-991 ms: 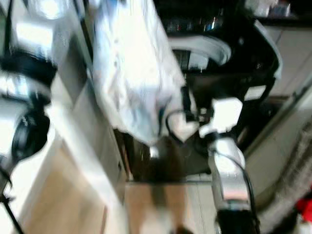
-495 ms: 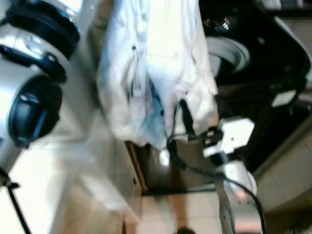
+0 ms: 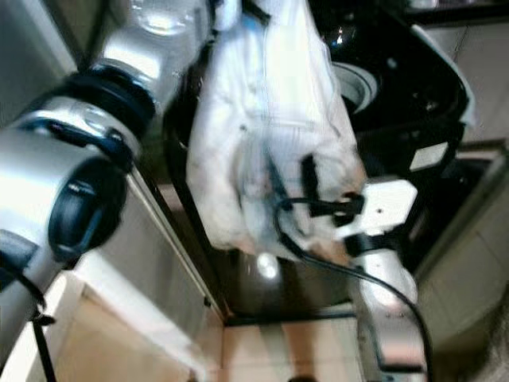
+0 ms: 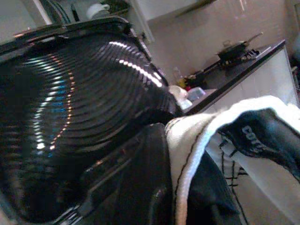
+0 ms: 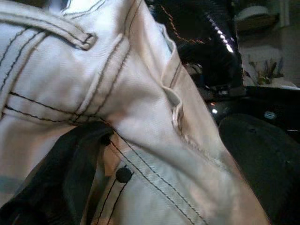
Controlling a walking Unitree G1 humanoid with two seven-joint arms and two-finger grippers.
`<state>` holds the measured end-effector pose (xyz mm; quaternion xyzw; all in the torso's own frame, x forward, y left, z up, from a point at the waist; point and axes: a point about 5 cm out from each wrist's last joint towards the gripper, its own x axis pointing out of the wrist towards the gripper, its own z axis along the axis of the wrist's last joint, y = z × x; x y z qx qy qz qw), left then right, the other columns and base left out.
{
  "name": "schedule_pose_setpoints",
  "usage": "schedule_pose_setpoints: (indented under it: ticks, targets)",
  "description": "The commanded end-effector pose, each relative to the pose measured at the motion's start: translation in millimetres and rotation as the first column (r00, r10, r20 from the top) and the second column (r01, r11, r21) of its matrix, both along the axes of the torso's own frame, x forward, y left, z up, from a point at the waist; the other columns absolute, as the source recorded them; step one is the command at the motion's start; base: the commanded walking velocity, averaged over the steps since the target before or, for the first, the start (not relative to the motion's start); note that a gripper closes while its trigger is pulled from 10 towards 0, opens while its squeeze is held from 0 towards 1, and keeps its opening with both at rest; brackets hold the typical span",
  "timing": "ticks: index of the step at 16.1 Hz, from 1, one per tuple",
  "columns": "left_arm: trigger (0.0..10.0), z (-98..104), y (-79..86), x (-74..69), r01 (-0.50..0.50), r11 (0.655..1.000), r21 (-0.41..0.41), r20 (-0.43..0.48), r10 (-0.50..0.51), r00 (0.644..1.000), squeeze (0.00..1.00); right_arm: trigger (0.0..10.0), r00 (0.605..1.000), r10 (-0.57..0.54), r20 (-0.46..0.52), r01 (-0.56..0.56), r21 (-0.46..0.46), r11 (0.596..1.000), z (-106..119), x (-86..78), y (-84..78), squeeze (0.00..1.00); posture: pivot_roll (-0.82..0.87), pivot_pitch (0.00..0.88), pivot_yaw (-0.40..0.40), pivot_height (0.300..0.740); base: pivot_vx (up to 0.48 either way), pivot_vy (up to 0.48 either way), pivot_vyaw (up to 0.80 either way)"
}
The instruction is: Clothes washing
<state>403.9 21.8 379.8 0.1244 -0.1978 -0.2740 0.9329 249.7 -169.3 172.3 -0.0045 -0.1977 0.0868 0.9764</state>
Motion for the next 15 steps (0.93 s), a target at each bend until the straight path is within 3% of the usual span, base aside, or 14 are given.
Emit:
schedule_pose_setpoints:
  ticks: [1, 4, 7, 9, 12, 14, 15]
  targets:
    - [10.0, 10.8, 25.9, 5.2, -0.098, 0.992, -0.084, 0.013, 0.099, 0.995, 0.0, 10.0, 0.999, 0.054, -0.006, -0.054, -0.005, 0.999, 0.0, 5.1, 13.0, 0.0, -0.27, 0.0, 0.126, 0.74, 0.472, 0.0, 0.0]
    - [10.0, -17.2, 41.2, 14.3, -0.146, 0.969, -0.201, -0.128, 0.121, 0.984, 0.0, 10.0, 0.997, 0.068, -0.033, -0.068, -0.008, 0.998, -4.5, 11.0, 15.1, 0.0, -0.26, 0.0, 0.107, 0.74, 0.0, 0.0, 0.0]
    - [10.0, -26.7, 43.4, 15.1, -0.122, 0.962, -0.245, -0.146, 0.088, 0.985, 0.0, 10.0, 0.995, 0.081, -0.053, -0.082, -0.011, 0.997, -7.7, 12.9, 14.4, 0.0, -0.24, 0.0, 0.09, 0.74, 0.0, 0.0, 0.0]
    - [10.0, -28.3, 36.3, 12.7, -0.075, 0.962, -0.263, -0.128, 0.043, 0.991, 0.0, 10.0, 0.994, 0.093, -0.061, -0.095, -0.018, 0.995, -9.2, 16.9, 15.6, 0.0, -0.23, 0.0, 0.077, 0.74, 0.0, 0.0, 0.0]
    - [10.0, -28.6, 30.8, 10.6, -0.052, 0.968, -0.245, -0.102, 0.027, 0.994, 0.0, 10.0, 0.991, 0.114, -0.065, -0.116, -0.023, 0.993, -9.2, 19.8, 18.7, 0.0, -0.23, 0.0, 0.071, 0.74, 0.0, 0.0, 0.0]
    - [10.0, -13.2, 34.3, 9.6, -0.061, 0.972, -0.225, -0.064, 0.048, 0.997, 0.0, 10.0, 0.991, 0.118, -0.063, -0.119, -0.024, 0.993, -9.3, 19.0, 19.9, 0.0, -0.23, 0.0, 0.081, 0.74, 0.0, 0.0, 0.0]
    - [10.0, -5.5, 32.2, 8.4, -0.063, 0.984, -0.169, -0.044, 0.056, 0.997, 0.0, 10.0, 0.991, 0.119, -0.063, -0.121, -0.021, 0.992, -9.8, 17.6, 21.3, 0.0, -0.24, 0.0, 0.093, 0.74, 0.0, 0.0, 0.0]
